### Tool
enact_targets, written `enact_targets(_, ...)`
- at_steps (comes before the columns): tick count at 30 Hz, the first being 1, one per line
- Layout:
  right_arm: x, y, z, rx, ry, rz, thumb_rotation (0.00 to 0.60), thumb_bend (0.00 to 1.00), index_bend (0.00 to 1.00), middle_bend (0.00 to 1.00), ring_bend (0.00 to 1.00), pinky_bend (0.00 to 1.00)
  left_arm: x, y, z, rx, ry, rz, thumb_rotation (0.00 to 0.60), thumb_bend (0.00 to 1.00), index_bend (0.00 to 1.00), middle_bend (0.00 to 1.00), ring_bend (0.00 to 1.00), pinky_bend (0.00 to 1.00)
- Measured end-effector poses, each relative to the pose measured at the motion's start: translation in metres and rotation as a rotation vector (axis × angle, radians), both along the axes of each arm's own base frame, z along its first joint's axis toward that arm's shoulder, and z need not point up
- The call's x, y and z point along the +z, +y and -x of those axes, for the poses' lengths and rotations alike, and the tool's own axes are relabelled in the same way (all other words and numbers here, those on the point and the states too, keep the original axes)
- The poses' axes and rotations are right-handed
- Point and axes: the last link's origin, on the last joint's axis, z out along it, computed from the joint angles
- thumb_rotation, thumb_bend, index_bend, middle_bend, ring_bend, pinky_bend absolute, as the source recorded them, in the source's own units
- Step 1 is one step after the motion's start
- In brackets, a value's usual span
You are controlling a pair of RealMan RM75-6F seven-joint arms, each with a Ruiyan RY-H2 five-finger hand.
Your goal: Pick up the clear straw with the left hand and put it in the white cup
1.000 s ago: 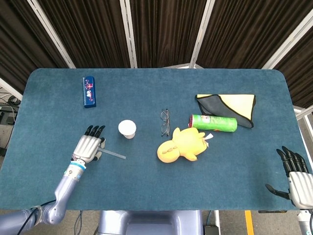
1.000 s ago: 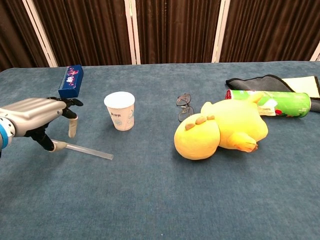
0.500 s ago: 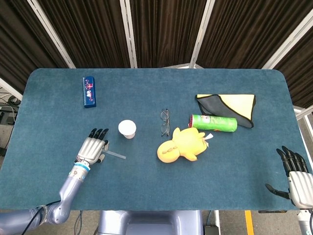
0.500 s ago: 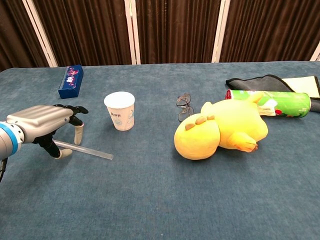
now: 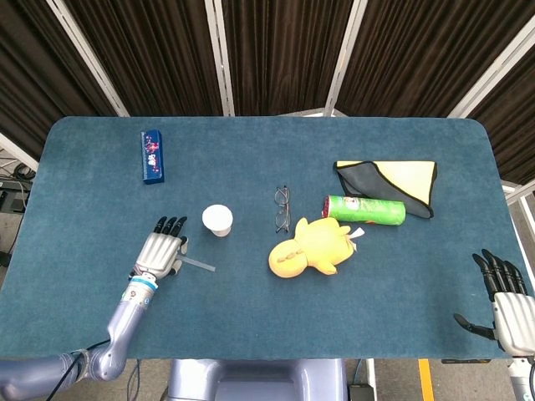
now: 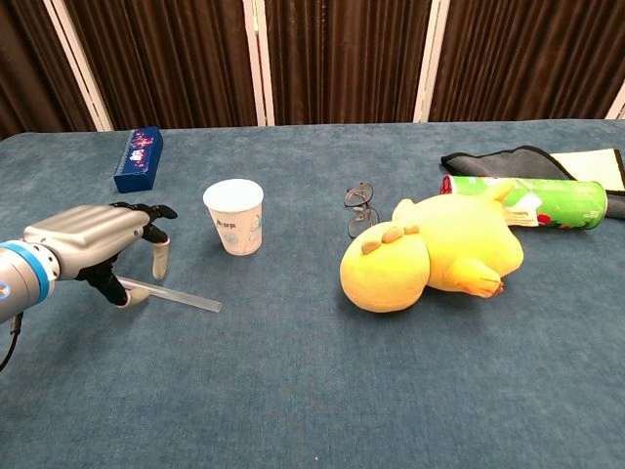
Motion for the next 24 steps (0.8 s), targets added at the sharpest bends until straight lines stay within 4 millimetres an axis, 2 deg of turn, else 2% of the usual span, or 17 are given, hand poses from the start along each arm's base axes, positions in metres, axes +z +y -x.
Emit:
enact_targets(10,0.0,0.0,0.0,0.0,0.0,0.0,0.6,0.08,0.0,0.0,0.0,0.0,-0.006,-0.001,-0.001,-0.001,0.007,0.004,0.6,0.38,0.53,0.0,0.0,0.0)
enact_targets(16,0.0,0.0,0.0,-0.001,0.002,0.002,0.6,0.08,0.0,0.0,0.0,0.0,-0.011,-0.002,-0.002,-0.004,0.007,0.007,0.6,0.48,0.58,0.0,0.0,0.0)
enact_targets(24,0.0,0.001,0.0,-0.001,0.002,0.004,0.6,0.08,0.0,0.0,0.0,0.0,-0.015,-0.009,-0.004,-0.016,-0.002,0.007,0.6,0.48,0.58,0.0,0.0,0.0)
